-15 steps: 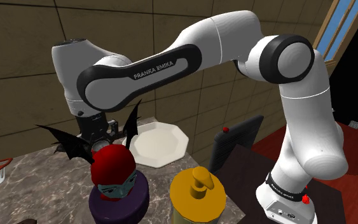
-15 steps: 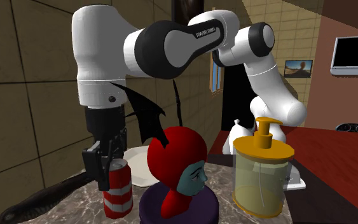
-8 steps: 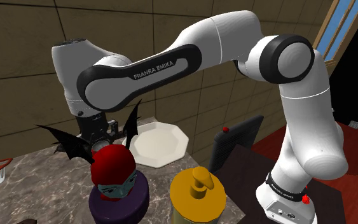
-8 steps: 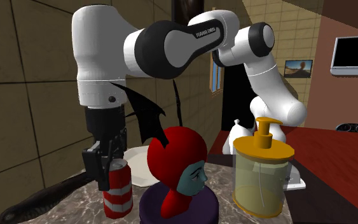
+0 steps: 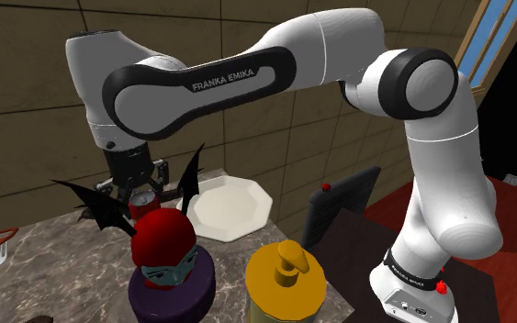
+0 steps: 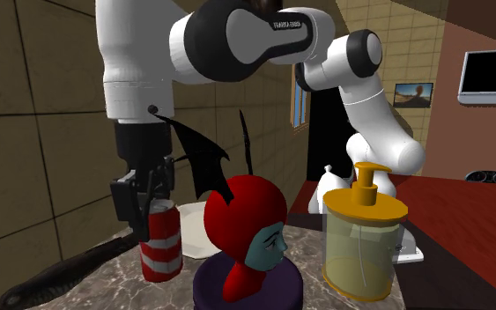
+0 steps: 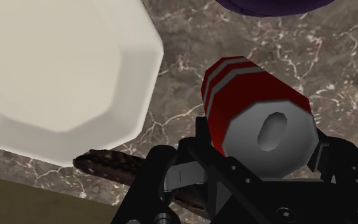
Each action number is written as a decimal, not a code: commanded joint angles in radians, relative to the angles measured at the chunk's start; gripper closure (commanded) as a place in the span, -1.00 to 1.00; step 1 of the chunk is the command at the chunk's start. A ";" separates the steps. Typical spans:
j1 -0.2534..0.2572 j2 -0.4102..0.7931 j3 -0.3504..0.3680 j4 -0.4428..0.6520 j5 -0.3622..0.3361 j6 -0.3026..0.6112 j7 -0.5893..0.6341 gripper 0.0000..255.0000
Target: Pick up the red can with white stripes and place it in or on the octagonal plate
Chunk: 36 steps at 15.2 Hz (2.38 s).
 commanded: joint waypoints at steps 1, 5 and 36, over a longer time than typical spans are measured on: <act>0.003 -0.002 0.002 0.026 0.002 -0.027 -0.001 1.00; 0.009 -0.003 0.003 0.079 0.003 -0.081 -0.004 1.00; -0.287 -0.501 -0.092 -0.597 0.210 0.143 -0.389 1.00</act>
